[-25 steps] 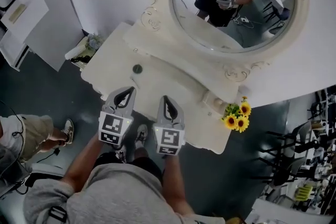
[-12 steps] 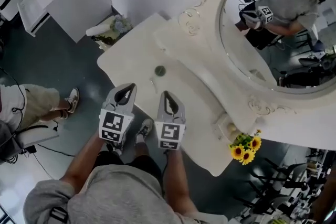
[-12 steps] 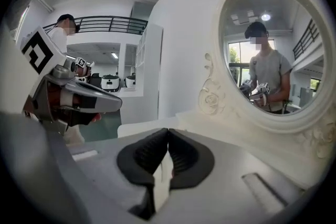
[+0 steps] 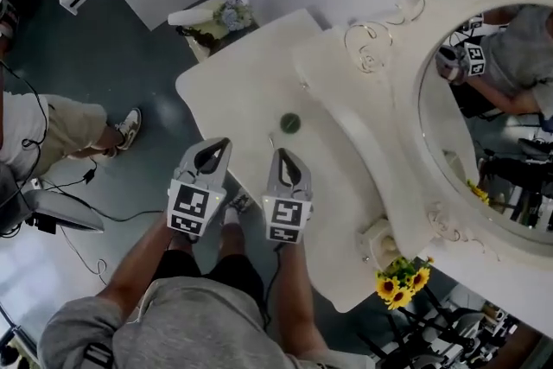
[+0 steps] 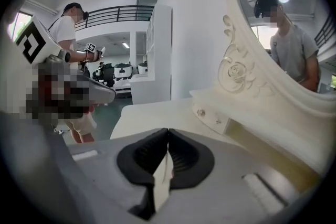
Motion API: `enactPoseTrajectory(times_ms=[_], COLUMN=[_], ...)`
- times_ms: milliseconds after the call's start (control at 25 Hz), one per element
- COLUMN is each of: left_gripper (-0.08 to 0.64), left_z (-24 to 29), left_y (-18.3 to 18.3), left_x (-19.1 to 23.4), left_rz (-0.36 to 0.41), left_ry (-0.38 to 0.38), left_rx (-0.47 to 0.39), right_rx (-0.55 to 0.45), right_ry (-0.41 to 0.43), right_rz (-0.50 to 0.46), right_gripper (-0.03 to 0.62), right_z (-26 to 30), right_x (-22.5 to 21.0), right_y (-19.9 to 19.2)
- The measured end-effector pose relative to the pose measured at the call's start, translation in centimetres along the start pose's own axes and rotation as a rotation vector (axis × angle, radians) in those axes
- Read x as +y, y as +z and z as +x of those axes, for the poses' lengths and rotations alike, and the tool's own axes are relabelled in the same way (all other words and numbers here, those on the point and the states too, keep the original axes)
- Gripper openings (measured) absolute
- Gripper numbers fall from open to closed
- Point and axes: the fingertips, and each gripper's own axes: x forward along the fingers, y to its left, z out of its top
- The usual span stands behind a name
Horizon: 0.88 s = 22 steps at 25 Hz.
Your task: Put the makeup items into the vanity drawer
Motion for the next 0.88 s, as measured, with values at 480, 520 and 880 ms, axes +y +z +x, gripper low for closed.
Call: enactPoseTrajectory(times_ms=[480, 520, 880], left_gripper=[0.011, 0.011, 0.011], left_z=[2.1, 2.2, 2.0], left_y=[-2.7, -2.8, -3.6], left_x=[2.1, 2.2, 2.5], left_rz=[-0.043, -0.046, -0.057], left_ry=[0.052, 0.054, 0.063], left_rx=[0.046, 0.049, 0.068], right_rx=[0.166, 0.179, 0.291], right_ry=[0.095, 0.101, 0.125], right_rz=[-0.023, -0.024, -0.031], right_gripper=[0.133, 0.133, 0.113], right_z=[4.6, 4.7, 5.4], right_x=[0.7, 0.8, 1.4], right_y=[-4.4, -4.7, -6.5])
